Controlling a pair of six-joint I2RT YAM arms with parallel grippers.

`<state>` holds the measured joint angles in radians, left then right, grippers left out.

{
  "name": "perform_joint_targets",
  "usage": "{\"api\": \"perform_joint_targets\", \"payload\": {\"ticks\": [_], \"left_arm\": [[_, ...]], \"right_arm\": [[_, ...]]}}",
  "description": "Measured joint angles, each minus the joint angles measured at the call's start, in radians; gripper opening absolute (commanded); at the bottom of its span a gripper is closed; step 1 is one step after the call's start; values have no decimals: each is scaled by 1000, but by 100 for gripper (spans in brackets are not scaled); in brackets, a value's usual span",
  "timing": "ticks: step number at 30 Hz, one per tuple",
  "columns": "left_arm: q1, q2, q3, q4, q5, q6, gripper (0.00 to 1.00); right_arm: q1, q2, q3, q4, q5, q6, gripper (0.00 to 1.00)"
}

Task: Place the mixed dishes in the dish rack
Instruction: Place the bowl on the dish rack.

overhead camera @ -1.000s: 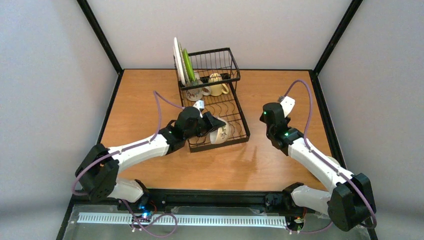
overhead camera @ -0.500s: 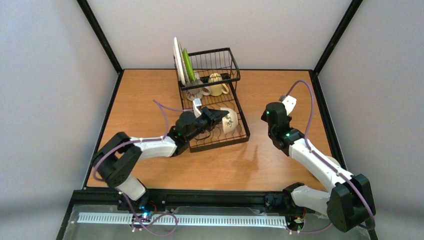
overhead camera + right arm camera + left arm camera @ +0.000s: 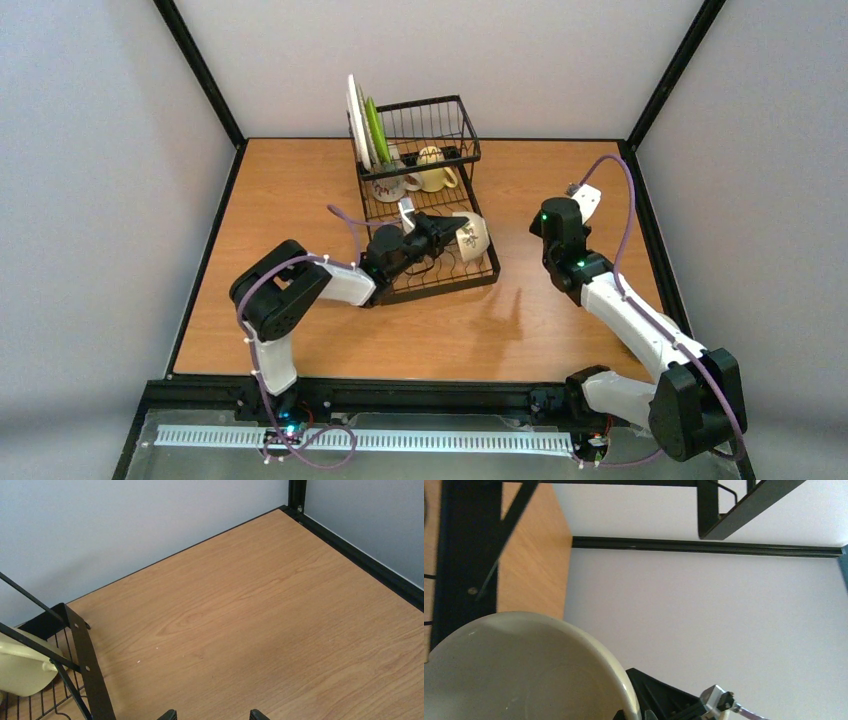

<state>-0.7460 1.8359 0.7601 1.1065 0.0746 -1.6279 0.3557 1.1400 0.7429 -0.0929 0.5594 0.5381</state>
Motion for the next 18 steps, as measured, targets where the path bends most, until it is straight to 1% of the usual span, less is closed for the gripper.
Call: {"api": "perform_joint_targets", "payload": {"ticks": [5,18], "left_arm": [[-3,59,23,88,-3,-42,0],[-36,171,51,156,-47,-90,0]], "right_arm": [[-7,0,4,1,-11,-3,83],[-15,0,4,0,-21,-3,83]]}}
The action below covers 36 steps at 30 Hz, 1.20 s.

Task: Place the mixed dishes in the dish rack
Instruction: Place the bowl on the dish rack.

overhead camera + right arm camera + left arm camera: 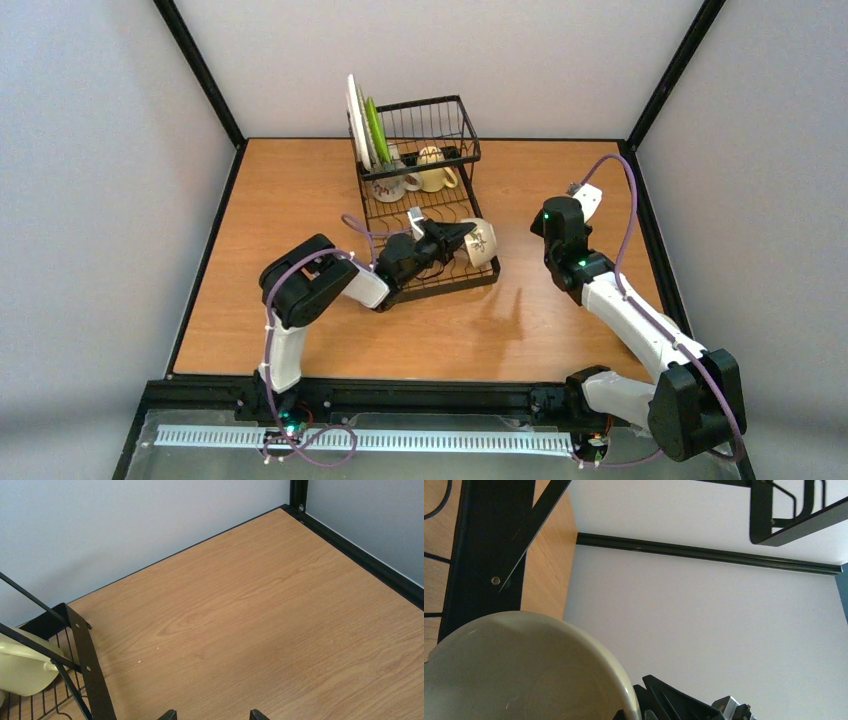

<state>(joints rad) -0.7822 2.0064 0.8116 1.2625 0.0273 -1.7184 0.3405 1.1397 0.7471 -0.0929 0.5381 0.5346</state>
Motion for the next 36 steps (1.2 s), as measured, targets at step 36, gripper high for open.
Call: {"api": "perform_joint_targets", "payload": {"ticks": [36], "left_arm": [[-10,61,-20,70,-90,-55,0]], "right_arm": [[-5,3,0,0,-13,-3,83]]}}
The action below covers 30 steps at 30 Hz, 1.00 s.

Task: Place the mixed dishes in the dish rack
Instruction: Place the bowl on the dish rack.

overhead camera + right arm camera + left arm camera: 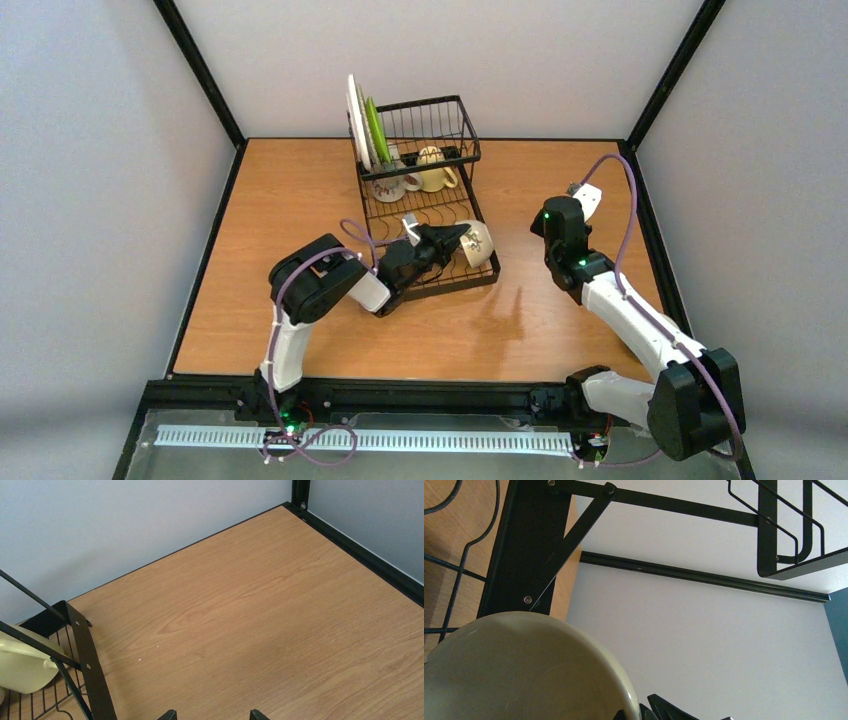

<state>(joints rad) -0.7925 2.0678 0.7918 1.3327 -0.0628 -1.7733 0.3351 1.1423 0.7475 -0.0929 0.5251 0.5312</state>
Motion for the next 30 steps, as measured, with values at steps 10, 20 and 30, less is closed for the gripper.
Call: {"api": "perform_joint_targets", "payload": {"ticks": [10,20,30], "left_arm": [[0,38,4,85,-1,-14,0],[0,9,-4,13,8,-11,0],[0,-101,32,-323,29,41,1]], "right_arm": [[-1,9,0,0,-3,-2,83],[-1,19,0,0,-6,-3,83],[-2,18,0,0,-11,-3,83]]}}
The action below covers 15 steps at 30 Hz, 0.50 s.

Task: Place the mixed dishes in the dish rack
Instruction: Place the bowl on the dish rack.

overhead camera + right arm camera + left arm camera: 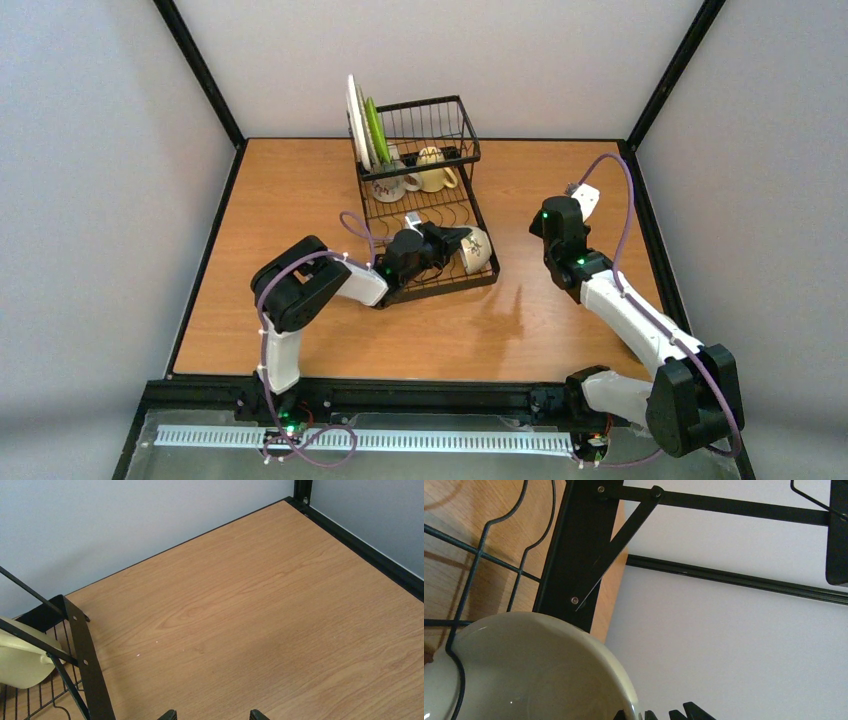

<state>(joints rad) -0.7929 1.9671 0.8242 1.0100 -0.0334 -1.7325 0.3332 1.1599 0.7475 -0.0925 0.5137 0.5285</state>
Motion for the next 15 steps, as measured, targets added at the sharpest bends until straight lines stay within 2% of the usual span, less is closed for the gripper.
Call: {"api": "perform_joint_targets", "payload": {"ticks": [1,6,9,12,15], "left_arm": [[0,-2,5,-13,2,1,4],[1,-8,7,-36,4,2,33],[0,-9,16,-65,11,6,57],[0,-13,32,-107,18,23,72],[-1,-27,42,-143,23,38,81]], "right_arm": [[0,0,0,0,0,0,83],[0,-2,0,0,-2,0,83],[0,-3,0,0,-3,0,83],[0,-4,0,0,-5,0,83],[0,-7,0,0,-7,0,83]]}}
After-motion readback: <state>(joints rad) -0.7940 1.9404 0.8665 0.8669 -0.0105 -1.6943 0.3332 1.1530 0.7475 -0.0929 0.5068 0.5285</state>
